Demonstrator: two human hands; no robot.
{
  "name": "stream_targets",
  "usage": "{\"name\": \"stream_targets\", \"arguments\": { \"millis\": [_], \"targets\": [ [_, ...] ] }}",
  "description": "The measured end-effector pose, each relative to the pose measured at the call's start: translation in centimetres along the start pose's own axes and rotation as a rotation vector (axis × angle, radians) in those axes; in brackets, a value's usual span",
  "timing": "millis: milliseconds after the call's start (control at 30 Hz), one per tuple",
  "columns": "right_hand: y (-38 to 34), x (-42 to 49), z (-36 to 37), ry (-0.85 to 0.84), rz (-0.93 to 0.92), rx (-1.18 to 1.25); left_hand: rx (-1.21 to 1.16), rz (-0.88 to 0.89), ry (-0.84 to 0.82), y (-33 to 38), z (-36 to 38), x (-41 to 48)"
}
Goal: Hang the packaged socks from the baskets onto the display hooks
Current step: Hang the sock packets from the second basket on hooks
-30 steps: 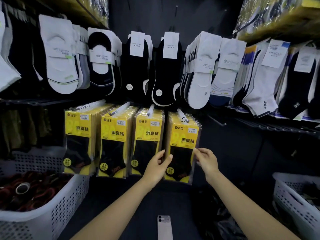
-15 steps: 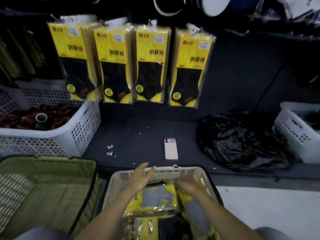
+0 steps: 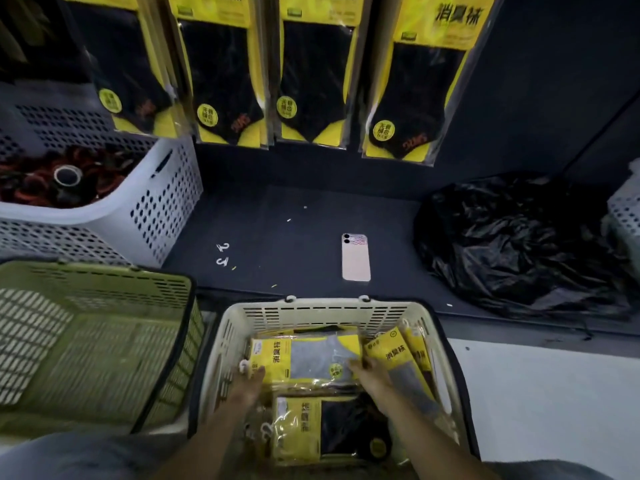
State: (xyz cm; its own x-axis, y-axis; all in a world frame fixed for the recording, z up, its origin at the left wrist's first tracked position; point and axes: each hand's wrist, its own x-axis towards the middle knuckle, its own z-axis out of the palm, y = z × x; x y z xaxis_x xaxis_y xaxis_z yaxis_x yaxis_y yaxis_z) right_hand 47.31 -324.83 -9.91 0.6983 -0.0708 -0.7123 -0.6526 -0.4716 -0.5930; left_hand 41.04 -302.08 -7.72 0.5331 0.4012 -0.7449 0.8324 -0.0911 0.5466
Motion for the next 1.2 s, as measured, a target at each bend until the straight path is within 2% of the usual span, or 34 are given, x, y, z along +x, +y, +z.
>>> {"name": "stream_targets", "arguments": {
  "millis": [133,233,367,467,533,633,767,833,933,1033,1100,1200],
  "targets": [
    [-0.2,1.4,0.8,0.057,-0.034,0.068,-0.068,-0.010,0.053,-0.1,0.4,1.2],
    [-0.6,2.0,0.8,0.066,0.009,0.138,-0.113,-0.037,0.088,0.2,0.4,1.7],
    [-0.8,2.1,0.5,0.040,0.098,0.266,-0.272,-0.102,0.022,0.9,0.6,1.0],
    [-0.6,1.7,-0.2,0.012,0.104,0.289,-0.425,-0.198,-0.062,1.4,-0.2,0.7],
    [-0.6,1.0,-0.8,-0.014,0.116,0.266,-0.519,-0.187,-0.120,1.9,-1.0,0.3],
    [-0.9,-0.6,-1.3,-0.049,0.068,0.174,-0.496,-0.041,-0.145,2.6,-1.8,-0.5],
    [-3.6,-3.5,-1.9,0.037,-0.243,0.063,-0.447,0.222,-0.109,4.5,-2.8,-3.2],
    [-6.3,-6.1,-2.1,-0.063,-0.396,0.078,-0.376,0.377,-0.122,6.0,-3.5,-4.9],
    [-9.6,-10.0,-2.6,-0.217,-0.592,0.141,-0.304,0.611,-0.242,8.5,-4.5,-8.2],
    [-10.5,-12.8,-3.5,-0.268,-0.723,0.250,-0.304,0.698,-0.336,9.4,-4.9,-11.0],
    [-9.7,-13.8,-3.7,-0.244,-0.774,0.227,-0.359,0.697,-0.362,8.6,-4.3,-11.8],
    [-6.6,-13.6,-3.0,-0.237,-0.745,0.141,-0.316,0.649,-0.362,5.7,-2.4,-11.8]
  ]
}}
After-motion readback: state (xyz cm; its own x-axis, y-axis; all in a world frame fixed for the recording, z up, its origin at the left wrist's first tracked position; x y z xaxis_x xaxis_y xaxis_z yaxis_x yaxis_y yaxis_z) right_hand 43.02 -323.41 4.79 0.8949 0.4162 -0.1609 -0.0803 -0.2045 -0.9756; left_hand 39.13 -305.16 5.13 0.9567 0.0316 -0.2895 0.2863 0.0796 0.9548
